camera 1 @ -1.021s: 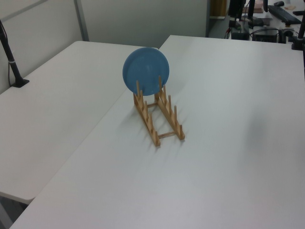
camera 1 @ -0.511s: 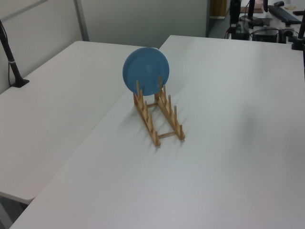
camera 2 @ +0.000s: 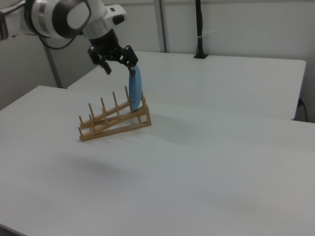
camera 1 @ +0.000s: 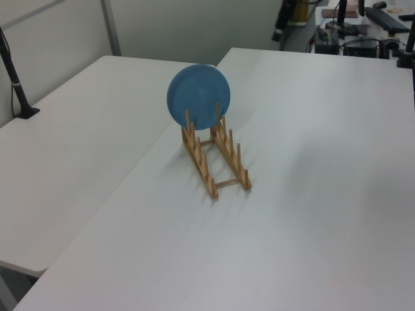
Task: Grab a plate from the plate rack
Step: 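Move the gripper down to the rim of the blue plate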
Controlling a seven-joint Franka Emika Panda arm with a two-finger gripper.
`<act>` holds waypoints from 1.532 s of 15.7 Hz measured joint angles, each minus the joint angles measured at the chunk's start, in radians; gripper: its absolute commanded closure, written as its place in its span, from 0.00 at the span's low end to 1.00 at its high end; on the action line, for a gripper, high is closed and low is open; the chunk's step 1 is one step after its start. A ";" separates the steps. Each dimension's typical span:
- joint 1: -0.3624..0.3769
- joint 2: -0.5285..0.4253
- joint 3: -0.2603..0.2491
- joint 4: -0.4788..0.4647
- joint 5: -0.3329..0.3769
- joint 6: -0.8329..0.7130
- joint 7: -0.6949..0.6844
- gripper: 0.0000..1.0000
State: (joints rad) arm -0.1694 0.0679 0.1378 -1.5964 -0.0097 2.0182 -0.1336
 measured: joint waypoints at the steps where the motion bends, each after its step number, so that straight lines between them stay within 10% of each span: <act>1: 0.000 0.018 0.000 0.000 0.000 0.054 0.020 0.00; 8: 0.062 0.190 0.007 0.001 -0.014 0.424 0.195 0.13; 17: 0.083 0.288 0.007 0.034 -0.079 0.547 0.353 0.85; 24: 0.083 0.297 0.007 0.039 -0.117 0.548 0.357 0.91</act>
State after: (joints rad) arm -0.0861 0.3645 0.1452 -1.5572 -0.1270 2.5658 0.2232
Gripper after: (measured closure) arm 0.881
